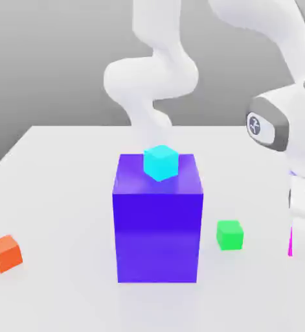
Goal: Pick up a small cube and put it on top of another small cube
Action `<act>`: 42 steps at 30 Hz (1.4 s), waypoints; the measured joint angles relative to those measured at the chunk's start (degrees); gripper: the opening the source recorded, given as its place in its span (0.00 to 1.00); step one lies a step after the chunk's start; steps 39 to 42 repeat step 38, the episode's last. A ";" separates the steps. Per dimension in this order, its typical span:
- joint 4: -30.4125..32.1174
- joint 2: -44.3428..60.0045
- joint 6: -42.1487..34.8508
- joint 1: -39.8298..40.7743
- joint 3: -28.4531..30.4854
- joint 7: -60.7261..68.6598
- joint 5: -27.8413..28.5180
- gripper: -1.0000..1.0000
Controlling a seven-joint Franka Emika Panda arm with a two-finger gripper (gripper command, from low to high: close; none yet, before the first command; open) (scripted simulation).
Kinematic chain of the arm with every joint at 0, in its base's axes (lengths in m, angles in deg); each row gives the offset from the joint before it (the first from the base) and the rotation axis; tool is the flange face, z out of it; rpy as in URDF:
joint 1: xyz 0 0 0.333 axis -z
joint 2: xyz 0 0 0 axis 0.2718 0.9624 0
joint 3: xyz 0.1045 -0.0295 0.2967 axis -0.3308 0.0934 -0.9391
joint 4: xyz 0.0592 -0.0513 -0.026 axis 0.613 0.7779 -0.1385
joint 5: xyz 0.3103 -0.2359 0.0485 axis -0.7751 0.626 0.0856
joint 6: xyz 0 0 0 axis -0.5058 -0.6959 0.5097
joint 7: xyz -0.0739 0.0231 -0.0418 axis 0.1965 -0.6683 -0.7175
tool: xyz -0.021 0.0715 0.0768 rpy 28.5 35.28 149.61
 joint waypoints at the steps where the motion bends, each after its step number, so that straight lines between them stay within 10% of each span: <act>1: 2.07 -2.02 0.11 -0.37 -0.27 -0.44 -1.00 0.00; 11: 23.28 -20.45 2.77 -0.45 -3.59 -12.26 -0.01 0.00; 21: 24.72 -5.41 18.93 5.42 -5.81 -21.49 12.17 0.00; 22: 24.72 -4.29 20.01 5.38 -5.42 -22.31 13.36 1.00; 42: 25.31 -19.93 5.17 -1.98 -1.04 -16.17 4.28 1.00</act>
